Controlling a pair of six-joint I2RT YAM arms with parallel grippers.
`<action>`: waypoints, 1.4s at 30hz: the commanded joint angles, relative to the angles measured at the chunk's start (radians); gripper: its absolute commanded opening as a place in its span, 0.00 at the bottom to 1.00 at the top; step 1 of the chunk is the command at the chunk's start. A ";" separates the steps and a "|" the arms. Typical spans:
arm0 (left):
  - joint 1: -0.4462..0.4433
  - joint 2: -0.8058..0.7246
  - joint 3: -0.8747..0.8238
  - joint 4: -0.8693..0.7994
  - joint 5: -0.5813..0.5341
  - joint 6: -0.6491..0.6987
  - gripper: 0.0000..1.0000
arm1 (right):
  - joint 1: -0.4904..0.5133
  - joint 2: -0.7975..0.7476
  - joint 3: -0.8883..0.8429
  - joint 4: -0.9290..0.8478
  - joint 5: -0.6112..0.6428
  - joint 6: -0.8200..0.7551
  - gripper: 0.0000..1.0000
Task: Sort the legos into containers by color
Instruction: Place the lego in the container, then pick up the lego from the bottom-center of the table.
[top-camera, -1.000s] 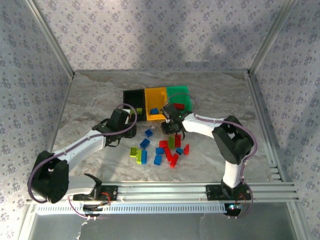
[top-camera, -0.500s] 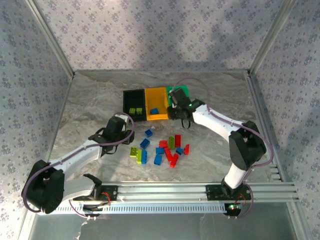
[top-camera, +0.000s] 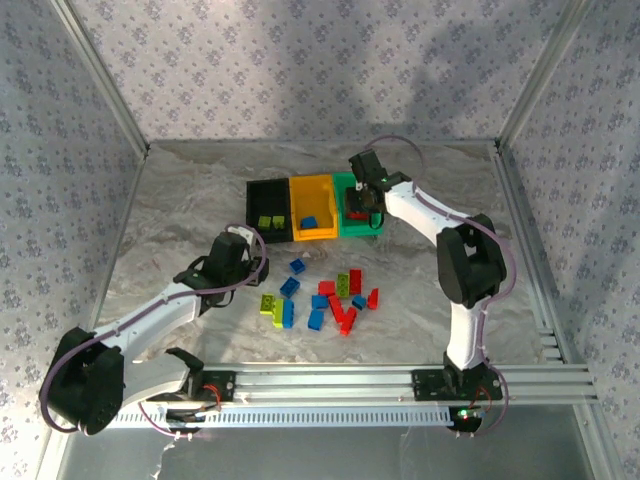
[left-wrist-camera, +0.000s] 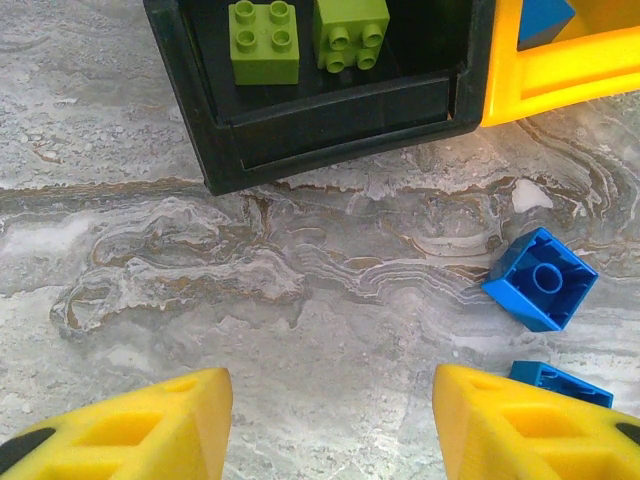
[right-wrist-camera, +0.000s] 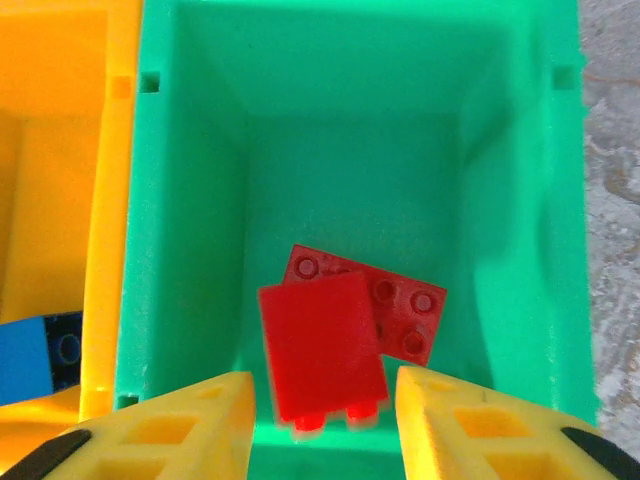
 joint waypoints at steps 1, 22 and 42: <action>0.002 -0.017 -0.009 0.017 -0.012 0.010 0.55 | -0.009 0.014 0.040 -0.029 -0.015 -0.003 0.47; 0.001 -0.009 -0.008 0.022 -0.010 0.010 0.56 | 0.157 -0.452 -0.516 0.043 0.010 0.097 0.53; 0.002 0.023 0.003 0.029 0.012 0.003 0.56 | 0.296 -0.638 -0.808 -0.085 0.105 0.356 0.53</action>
